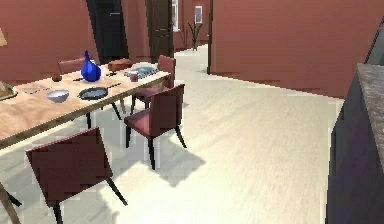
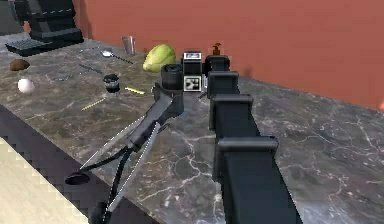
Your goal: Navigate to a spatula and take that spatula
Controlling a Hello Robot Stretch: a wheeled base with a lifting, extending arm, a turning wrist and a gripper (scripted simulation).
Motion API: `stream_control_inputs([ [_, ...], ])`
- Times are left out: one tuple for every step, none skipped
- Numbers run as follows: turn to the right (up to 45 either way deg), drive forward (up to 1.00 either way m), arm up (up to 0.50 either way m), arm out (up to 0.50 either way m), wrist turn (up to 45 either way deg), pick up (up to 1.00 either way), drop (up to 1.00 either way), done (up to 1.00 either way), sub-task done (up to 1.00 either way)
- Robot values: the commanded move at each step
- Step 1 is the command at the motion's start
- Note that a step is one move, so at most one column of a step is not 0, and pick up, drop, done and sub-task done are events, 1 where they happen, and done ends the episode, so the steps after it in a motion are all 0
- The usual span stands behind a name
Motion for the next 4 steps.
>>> stream_control_inputs([
  [0.0, 0.00, 0.00, 0.00, 45.0, 0.00, 0.00, 0.00, 0.00],
  [0.0, 0.00, 0.00, 0.00, 9.0, 0.00, 0.00, 0.00, 0.00],
  [0.0, 0.00, -0.14, 0.00, 0.0, 0.00, 0.00, 0.00, 0.00],
  [0.0, 0.00, 0.00, 0.00, 0.0, 1.00, 0.00, 0.00, 0.00],
])
